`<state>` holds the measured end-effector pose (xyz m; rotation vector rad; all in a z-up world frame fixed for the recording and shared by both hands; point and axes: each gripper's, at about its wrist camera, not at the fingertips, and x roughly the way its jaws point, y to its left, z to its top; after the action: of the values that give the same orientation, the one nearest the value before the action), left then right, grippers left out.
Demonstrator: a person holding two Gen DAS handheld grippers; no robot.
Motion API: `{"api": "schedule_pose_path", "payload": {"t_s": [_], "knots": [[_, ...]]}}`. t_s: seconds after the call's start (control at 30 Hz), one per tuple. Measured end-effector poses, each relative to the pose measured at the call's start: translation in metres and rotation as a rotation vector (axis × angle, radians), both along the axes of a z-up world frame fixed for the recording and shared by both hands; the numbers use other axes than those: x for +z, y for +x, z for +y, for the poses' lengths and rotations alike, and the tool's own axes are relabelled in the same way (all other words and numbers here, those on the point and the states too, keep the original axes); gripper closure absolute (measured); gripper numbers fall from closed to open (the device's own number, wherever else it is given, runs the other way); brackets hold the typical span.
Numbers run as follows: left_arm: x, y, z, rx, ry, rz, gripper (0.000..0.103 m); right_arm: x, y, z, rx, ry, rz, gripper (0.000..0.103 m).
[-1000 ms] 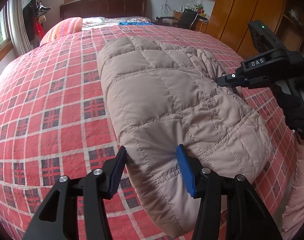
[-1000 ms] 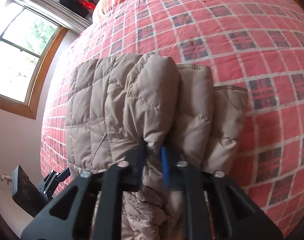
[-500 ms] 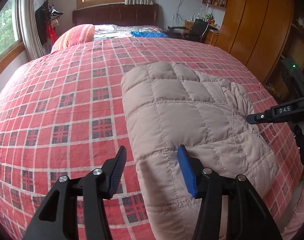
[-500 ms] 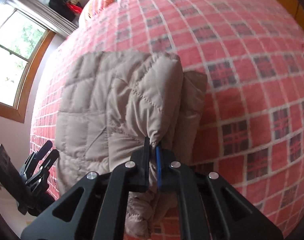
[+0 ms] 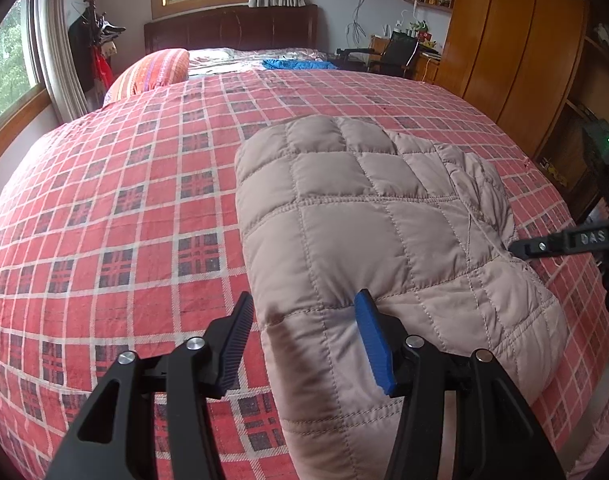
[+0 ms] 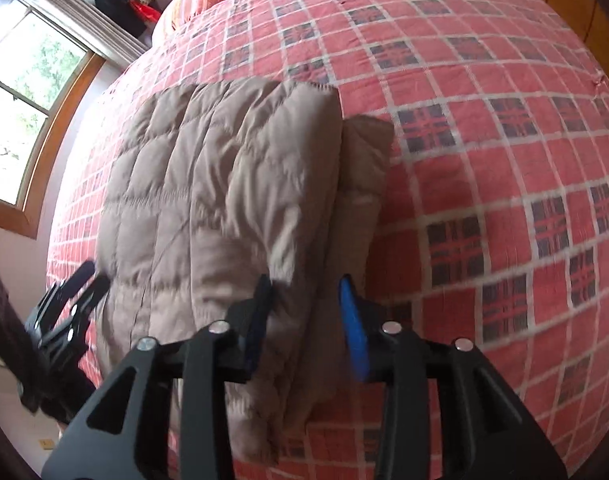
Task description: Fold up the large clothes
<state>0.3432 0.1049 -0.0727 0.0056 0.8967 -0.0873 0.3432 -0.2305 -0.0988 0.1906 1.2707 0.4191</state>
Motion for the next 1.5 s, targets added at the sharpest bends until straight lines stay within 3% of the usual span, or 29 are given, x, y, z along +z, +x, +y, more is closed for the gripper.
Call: {"api": "schedule_pose_path", "payload": {"t_s": [0.03, 0.2, 0.3, 0.37, 0.47, 0.8, 0.93, 1.03, 1.17, 1.37, 1.5], "knots": [[0.000, 0.001, 0.000, 0.001, -0.002, 0.000, 0.050, -0.001, -0.005, -0.001, 0.007, -0.005, -0.001, 0.057], [0.005, 0.007, 0.002, 0.027, -0.009, -0.012, 0.050, -0.013, -0.019, -0.008, 0.022, 0.017, 0.023, 0.057], [0.004, 0.011, 0.002, 0.039, -0.013, -0.008, 0.049, -0.017, -0.019, -0.015, 0.025, 0.029, 0.026, 0.062], [0.002, 0.011, 0.000, 0.040, -0.005, -0.011, 0.049, -0.021, -0.018, -0.014, 0.030, 0.031, 0.027, 0.074], [-0.002, 0.012, -0.003, 0.038, 0.004, -0.006, 0.049, -0.026, -0.019, -0.006, 0.035, -0.007, 0.014, 0.083], [-0.011, 0.016, 0.005, 0.047, -0.038, 0.020, 0.041, -0.038, -0.023, 0.000, 0.029, -0.040, 0.018, 0.084], [-0.002, 0.010, 0.017, 0.035, -0.088, 0.047, 0.037, -0.018, -0.023, -0.009, 0.035, 0.014, -0.012, 0.074], [0.002, 0.005, 0.033, 0.030, -0.162, 0.073, 0.029, -0.005, -0.035, -0.024, 0.019, 0.042, -0.049, 0.045], [-0.003, 0.006, 0.059, 0.020, -0.292, 0.104, 0.024, -0.001, -0.041, -0.045, 0.035, 0.160, -0.039, 0.026], [-0.037, 0.019, 0.078, 0.013, -0.474, 0.190, 0.015, -0.024, -0.029, -0.043, 0.076, 0.236, 0.036, 0.021], [-0.046, 0.028, 0.070, -0.056, -0.562, 0.217, 0.015, -0.042, -0.021, -0.047, 0.081, 0.290, 0.066, 0.017]]}}
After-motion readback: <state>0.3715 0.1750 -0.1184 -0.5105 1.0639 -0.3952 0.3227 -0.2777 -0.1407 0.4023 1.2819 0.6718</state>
